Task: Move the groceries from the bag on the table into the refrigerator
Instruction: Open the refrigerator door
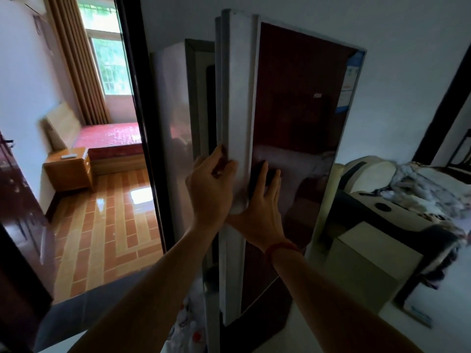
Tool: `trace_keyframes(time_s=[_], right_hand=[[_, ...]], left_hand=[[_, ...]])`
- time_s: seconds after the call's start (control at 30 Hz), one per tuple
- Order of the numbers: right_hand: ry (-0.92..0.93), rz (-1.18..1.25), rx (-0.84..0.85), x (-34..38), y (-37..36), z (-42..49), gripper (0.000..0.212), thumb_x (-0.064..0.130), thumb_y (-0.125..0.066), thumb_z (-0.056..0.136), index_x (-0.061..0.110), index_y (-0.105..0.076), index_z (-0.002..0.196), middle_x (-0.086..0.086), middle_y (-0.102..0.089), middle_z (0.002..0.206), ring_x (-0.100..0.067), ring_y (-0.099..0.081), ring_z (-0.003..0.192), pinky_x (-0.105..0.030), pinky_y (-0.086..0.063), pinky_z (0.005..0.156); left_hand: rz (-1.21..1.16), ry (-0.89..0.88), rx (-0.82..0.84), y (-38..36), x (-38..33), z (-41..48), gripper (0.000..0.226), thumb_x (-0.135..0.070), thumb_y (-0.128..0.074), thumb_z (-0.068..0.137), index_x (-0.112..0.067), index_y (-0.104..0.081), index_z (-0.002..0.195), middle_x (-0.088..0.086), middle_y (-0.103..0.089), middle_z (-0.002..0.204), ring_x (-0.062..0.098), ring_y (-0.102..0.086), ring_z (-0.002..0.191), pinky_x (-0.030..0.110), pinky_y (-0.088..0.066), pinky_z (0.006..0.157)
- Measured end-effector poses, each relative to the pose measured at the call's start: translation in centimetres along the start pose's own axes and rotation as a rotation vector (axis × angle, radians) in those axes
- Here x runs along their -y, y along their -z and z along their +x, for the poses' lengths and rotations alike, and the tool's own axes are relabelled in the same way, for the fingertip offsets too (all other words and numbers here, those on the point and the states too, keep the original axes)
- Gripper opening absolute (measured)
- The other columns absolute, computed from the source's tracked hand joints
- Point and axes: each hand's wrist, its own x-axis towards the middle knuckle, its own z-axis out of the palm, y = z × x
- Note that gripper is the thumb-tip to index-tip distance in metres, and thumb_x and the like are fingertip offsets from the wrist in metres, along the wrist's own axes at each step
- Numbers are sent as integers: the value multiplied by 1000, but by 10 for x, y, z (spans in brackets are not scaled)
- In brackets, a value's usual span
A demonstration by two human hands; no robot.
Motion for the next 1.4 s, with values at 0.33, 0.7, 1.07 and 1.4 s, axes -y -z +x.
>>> trace_keyframes(time_s=[0.33, 0.7, 1.07, 1.4], right_hand=[[85, 38, -129, -34, 74, -64, 132, 80, -66, 61, 26, 10, 155, 2, 0, 165, -23, -10, 152, -53, -37, 113], [16, 0, -234, -75, 144, -121, 98, 61, -64, 81, 28, -11, 157, 5, -46, 148, -5, -60, 116, -35, -58, 89], [-130, -86, -328, -115, 214, -168, 53, 28, -51, 100, 23, -31, 149, 21, -58, 113, 1, -65, 89, -18, -58, 73], [-389, -124, -422, -161, 274, -178, 18, 24, -39, 105, 20, -38, 122, 4, -61, 94, -8, -66, 75, -17, -54, 57]], left_hand=[[-78, -138, 146, -29, -57, -67, 44, -20, -70, 87, -7, -59, 127, -4, -51, 107, -3, -54, 91, 2, -43, 81], [-332, -285, 325, -61, -96, -107, 26, -14, -67, 87, -9, -61, 112, 1, -65, 104, 5, -64, 93, 20, -54, 81], [77, -510, 759, -84, -17, -91, 29, -22, -65, 88, -7, -68, 112, 10, -64, 119, 23, -62, 110, 25, -45, 99], [-24, -664, 990, -168, -16, -114, 36, -27, -50, 91, -3, -70, 108, 16, -68, 111, 19, -58, 103, 25, -41, 98]])
